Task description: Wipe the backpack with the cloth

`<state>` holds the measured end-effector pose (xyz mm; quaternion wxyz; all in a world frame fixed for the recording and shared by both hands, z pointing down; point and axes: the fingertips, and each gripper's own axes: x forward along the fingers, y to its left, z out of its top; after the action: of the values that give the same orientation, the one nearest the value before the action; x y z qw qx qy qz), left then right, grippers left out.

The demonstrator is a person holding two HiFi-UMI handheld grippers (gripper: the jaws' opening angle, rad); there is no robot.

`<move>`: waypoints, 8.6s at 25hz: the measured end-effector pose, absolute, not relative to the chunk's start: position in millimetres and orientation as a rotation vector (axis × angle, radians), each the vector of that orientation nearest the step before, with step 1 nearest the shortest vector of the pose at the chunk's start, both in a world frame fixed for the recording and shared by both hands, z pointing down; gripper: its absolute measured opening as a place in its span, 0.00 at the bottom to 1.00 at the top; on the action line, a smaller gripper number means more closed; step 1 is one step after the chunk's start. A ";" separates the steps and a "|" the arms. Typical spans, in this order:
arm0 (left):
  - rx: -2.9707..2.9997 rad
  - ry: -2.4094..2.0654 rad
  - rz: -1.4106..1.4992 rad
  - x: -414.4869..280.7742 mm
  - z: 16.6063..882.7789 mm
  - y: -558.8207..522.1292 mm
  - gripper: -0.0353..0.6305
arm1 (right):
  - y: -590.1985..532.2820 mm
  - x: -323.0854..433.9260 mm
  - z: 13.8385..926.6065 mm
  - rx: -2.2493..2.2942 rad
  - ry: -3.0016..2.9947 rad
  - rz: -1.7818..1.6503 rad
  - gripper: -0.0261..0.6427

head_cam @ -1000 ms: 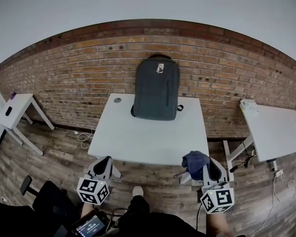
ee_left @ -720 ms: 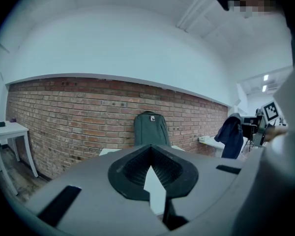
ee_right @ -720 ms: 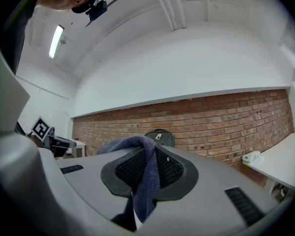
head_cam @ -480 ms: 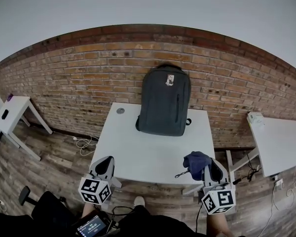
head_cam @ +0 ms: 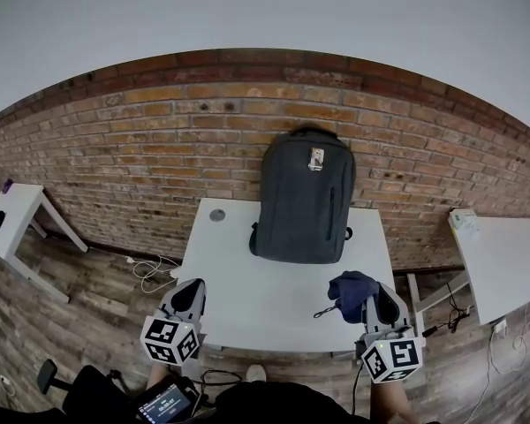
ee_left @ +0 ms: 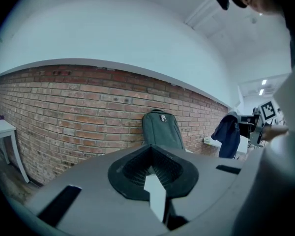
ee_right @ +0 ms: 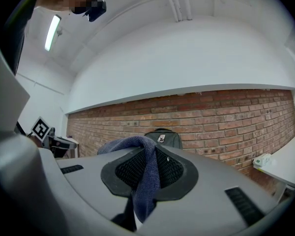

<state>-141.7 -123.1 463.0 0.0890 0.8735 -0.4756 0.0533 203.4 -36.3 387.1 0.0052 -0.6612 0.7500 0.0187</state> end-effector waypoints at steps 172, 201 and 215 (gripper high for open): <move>2.376 -1.578 0.289 -85.8 493.8 -269.3 0.05 | -358.6 337.2 598.2 -2.298 2.755 -0.476 0.11; 2.420 -1.509 0.280 -81.0 496.3 -272.2 0.05 | -286.6 325.5 680.7 -2.286 2.724 -0.869 0.11; 2.394 -1.505 0.265 -87.7 501.0 -264.1 0.05 | -364.6 328.7 541.4 -2.245 2.572 -0.461 0.11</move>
<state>-87.7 -264.1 501.0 0.1500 0.8333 -0.5239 0.0924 328.7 -364.6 541.4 -0.1510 -0.6443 0.7380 -0.1322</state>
